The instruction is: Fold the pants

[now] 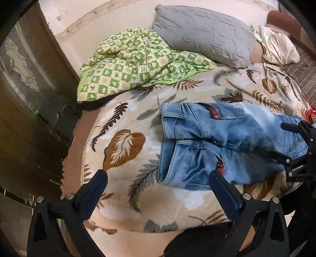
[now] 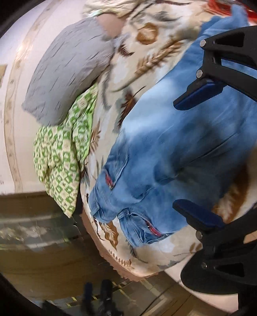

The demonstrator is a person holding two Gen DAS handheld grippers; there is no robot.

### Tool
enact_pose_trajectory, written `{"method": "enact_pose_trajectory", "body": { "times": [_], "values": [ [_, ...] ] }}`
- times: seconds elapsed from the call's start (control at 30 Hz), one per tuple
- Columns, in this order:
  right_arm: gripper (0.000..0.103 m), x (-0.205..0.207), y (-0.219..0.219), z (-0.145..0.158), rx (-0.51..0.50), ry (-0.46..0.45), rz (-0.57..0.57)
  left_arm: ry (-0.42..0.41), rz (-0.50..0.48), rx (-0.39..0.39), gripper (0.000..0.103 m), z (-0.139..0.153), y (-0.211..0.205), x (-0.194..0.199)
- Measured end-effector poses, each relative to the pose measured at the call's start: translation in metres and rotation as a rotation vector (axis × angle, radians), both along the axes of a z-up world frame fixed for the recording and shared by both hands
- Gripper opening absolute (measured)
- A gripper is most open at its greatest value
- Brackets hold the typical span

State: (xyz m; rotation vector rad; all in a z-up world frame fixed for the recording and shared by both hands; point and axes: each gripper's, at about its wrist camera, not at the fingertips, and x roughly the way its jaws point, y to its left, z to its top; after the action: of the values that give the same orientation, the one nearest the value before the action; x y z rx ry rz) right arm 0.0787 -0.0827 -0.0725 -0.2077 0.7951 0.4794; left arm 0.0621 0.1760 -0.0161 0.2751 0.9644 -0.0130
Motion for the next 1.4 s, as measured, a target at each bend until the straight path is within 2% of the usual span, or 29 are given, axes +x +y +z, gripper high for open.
{"method": "enact_pose_trajectory", "body": {
  "times": [0.17, 0.33, 0.43, 0.5, 0.53, 0.57, 0.6, 0.63, 0.67, 0.77, 0.87, 0.97, 1.1, 1.23, 1.4],
  "values": [
    [0.093, 0.01, 0.023, -0.015, -0.05, 0.009, 0.036, 0.055, 0.001, -0.091, 0.102, -0.043, -0.006, 0.06],
    [0.093, 0.022, 0.037, -0.029, -0.101, 0.017, 0.067, 0.067, 0.002, -0.136, 0.102, -0.067, -0.004, 0.103],
    [0.092, 0.031, 0.048, -0.044, -0.151, 0.029, 0.066, 0.092, -0.012, -0.212, 0.102, -0.078, 0.002, 0.124],
    [0.084, 0.037, 0.051, -0.052, -0.183, 0.031, 0.051, 0.107, -0.033, -0.245, 0.102, -0.085, 0.002, 0.132],
    [0.076, 0.041, 0.051, -0.056, -0.192, 0.047, 0.042, 0.115, -0.048, -0.25, 0.102, -0.089, 0.0, 0.135],
    [0.067, 0.046, 0.051, -0.061, -0.201, 0.062, 0.027, 0.126, -0.064, -0.249, 0.092, -0.094, -0.001, 0.138],
    [0.062, 0.049, 0.049, -0.063, -0.202, 0.067, 0.017, 0.152, -0.089, -0.261, 0.053, -0.101, -0.003, 0.141],
    [0.052, 0.052, 0.046, -0.063, -0.19, 0.071, 0.013, 0.183, -0.105, -0.285, 0.033, -0.105, -0.004, 0.143],
    [0.041, 0.054, 0.044, -0.062, -0.182, 0.071, 0.007, 0.218, -0.093, -0.289, 0.028, -0.111, -0.004, 0.145],
    [0.028, 0.059, 0.038, -0.057, -0.166, 0.077, 0.0, 0.18, -0.136, -0.262, 0.024, -0.105, -0.012, 0.136],
    [0.017, 0.058, 0.03, -0.048, -0.141, 0.072, 0.006, 0.141, -0.159, -0.289, 0.024, -0.086, -0.014, 0.12],
    [0.012, 0.048, 0.021, -0.033, -0.111, 0.051, 0.033, 0.096, -0.176, -0.33, 0.024, -0.059, -0.008, 0.098],
    [0.012, 0.028, 0.01, -0.012, -0.053, 0.042, 0.108, 0.067, -0.188, -0.377, 0.024, -0.034, 0.004, 0.062],
    [0.012, 0.003, 0.017, -0.015, -0.061, 0.06, 0.187, 0.119, -0.167, -0.354, 0.024, -0.053, 0.011, 0.045],
    [0.012, -0.005, 0.03, -0.05, -0.093, 0.123, 0.2, 0.234, -0.107, -0.304, 0.025, -0.112, 0.009, 0.049]
  ]
}}
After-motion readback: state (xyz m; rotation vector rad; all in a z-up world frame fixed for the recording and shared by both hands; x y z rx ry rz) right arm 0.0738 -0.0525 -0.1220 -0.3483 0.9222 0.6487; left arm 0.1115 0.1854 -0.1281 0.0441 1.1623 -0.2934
